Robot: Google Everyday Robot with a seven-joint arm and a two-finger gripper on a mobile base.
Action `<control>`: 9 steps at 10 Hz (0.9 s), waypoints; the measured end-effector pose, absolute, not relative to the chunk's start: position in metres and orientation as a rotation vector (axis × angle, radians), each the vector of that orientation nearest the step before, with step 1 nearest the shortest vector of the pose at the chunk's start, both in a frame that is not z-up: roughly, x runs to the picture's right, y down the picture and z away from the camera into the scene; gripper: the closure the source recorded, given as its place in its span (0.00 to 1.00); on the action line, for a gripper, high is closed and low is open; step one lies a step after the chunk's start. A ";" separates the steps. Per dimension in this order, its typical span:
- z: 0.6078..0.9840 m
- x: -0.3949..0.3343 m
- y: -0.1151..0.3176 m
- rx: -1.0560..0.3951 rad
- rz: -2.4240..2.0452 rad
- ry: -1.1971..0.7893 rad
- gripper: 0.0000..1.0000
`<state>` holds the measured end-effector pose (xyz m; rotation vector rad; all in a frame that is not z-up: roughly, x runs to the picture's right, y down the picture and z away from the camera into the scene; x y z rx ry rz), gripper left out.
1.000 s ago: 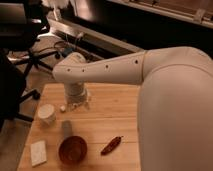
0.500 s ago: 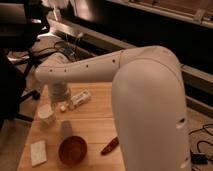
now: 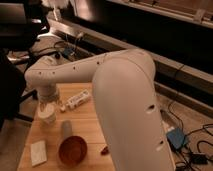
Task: Place the ceramic cup in the ceramic bowl
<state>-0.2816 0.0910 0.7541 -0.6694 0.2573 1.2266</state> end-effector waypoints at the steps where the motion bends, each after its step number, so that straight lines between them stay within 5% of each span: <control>1: 0.763 -0.286 0.091 -0.668 1.219 0.251 0.35; 7: 0.815 -0.297 0.112 -0.684 1.196 0.299 0.35; 9: 0.830 -0.294 0.123 -0.688 1.191 0.335 0.44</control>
